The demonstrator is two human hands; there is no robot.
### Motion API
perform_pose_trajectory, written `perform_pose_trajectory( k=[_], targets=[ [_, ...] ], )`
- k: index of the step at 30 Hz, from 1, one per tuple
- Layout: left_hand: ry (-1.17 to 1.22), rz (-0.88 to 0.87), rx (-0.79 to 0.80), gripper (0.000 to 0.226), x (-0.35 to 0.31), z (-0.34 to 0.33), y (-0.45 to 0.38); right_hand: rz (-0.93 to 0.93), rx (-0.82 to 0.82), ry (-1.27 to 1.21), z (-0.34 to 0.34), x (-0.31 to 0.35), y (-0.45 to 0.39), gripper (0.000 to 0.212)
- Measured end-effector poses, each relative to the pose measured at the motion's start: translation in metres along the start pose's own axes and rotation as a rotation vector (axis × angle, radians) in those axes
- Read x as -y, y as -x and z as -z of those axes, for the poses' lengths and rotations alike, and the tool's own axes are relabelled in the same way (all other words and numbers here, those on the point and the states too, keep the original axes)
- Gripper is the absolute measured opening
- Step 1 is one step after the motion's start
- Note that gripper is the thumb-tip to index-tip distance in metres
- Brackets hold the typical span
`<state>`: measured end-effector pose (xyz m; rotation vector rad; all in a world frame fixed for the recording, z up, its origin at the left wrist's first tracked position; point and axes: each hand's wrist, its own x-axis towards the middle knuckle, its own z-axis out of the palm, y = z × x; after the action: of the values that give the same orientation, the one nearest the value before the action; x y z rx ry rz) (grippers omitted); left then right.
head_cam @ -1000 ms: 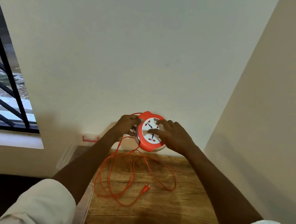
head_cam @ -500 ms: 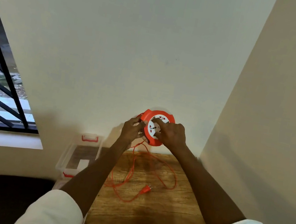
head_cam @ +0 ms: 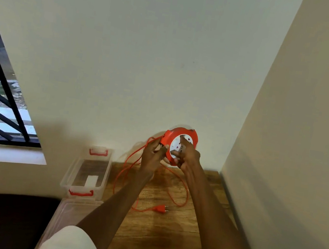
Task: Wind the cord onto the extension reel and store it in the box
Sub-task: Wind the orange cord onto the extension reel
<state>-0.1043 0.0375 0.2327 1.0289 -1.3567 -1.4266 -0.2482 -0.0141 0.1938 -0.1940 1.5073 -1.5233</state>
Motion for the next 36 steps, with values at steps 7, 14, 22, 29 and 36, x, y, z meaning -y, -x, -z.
perform_pose_trajectory(
  k=[7, 14, 22, 29, 36],
  targets=[
    [0.159, 0.009, 0.026, 0.030, 0.061, 0.014, -0.078, 0.464, -0.209, 0.541, 0.029, -0.004, -0.017, 0.031],
    [0.094, 0.083, 0.159, 0.035, 0.060, 0.041, -0.093, 0.434, 0.165, 0.495, 0.041, 0.019, -0.017, 0.048],
    [-0.064, 0.056, -0.049, 0.034, 0.053, 0.058, -0.100, 0.475, 0.164, 0.304, 0.040, 0.018, -0.022, 0.020],
    [-0.514, -0.086, -0.235, 0.032, 0.085, 0.090, -0.095, 0.546, 0.056, 0.258, 0.049, 0.030, -0.025, 0.034],
    [-0.738, -0.144, -0.033, 0.038, 0.094, 0.075, -0.098, 0.510, 0.056, 0.174, 0.052, 0.020, -0.024, 0.039]
  ],
)
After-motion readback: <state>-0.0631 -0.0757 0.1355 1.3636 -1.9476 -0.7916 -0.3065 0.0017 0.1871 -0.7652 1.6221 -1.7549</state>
